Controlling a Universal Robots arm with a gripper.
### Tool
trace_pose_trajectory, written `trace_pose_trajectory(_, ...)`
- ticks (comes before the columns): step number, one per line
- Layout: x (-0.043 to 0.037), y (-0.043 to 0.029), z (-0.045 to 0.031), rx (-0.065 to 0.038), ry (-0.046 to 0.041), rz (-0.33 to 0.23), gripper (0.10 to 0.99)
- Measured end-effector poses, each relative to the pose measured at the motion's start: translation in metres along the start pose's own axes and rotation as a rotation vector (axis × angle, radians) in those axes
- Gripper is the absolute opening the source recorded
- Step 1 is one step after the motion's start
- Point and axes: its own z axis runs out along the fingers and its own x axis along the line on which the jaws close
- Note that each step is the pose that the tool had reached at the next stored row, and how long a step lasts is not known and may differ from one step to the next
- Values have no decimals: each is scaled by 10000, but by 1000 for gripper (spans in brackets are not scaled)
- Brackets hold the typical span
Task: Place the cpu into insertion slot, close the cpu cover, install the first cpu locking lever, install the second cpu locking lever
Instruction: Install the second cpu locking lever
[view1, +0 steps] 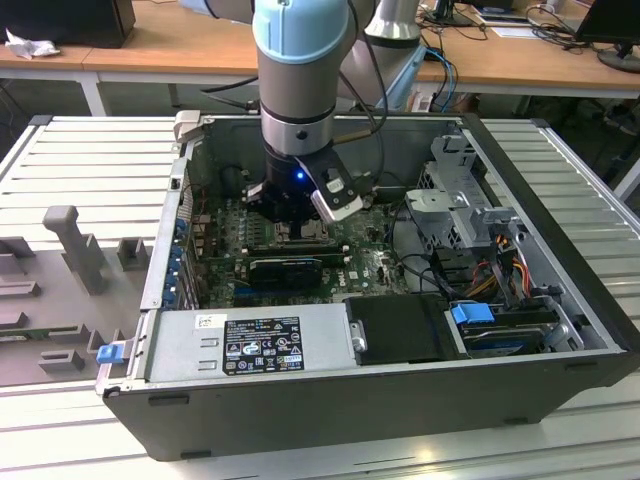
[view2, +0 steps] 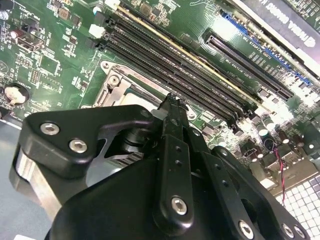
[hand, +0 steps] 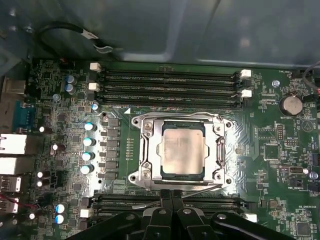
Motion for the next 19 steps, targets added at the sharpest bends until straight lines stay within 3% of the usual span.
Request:
trace_pose_trajectory(14, 48, -42, 36, -30, -2, 1, 106)
trace_pose_trajectory(19, 91, -98, 37, -35, -2, 2, 106)
